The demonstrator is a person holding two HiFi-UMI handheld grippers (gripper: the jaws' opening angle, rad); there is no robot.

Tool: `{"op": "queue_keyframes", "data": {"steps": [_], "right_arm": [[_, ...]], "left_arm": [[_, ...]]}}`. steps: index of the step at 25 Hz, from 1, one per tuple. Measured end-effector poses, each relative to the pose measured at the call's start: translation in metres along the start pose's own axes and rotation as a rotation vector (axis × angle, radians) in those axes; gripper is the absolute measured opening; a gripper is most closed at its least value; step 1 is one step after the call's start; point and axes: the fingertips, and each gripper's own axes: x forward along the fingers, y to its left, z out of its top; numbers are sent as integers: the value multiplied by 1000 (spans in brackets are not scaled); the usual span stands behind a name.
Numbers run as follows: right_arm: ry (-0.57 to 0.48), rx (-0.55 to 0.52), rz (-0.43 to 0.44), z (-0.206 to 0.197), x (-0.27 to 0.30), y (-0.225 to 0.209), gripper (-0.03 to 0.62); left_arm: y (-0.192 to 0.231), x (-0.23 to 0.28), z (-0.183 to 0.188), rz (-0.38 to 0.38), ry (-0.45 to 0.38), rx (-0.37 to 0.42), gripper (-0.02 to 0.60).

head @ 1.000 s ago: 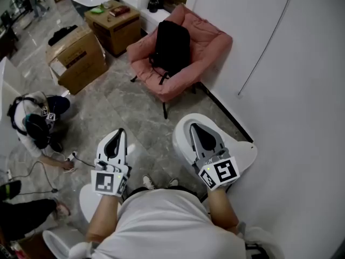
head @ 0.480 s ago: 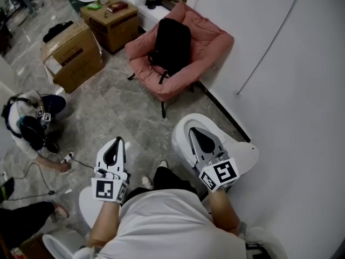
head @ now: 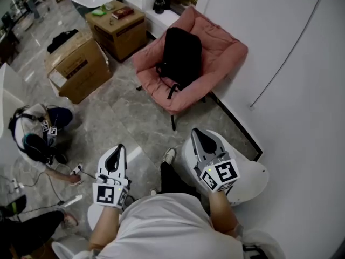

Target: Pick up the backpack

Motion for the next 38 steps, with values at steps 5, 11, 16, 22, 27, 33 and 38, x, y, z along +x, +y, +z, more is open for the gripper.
{"op": "queue_keyframes", "data": {"steps": [5, 11, 16, 22, 27, 33, 38], "right_arm": [[-3, 61, -39, 12, 53, -86, 21], [-13, 90, -57, 34, 105, -180, 21], [-25, 114, -32, 46, 141, -205, 21], [17, 139, 13, 38, 179, -208, 21], [52, 137, -5, 31, 209, -225, 21], [73, 122, -85, 47, 247, -242, 21], [84, 87, -93, 58, 297, -247, 21]], "left_arm": [[-5, 117, 27, -80, 4, 46, 15], [-11, 231, 57, -114, -17, 64, 15], [-1, 269, 69, -96, -37, 72, 15], [21, 296, 57, -82, 8, 38, 15], [33, 337, 46, -126, 17, 20, 15], [62, 402, 65, -224, -33, 12, 15], [96, 444, 68, -247, -46, -10, 16]]}}
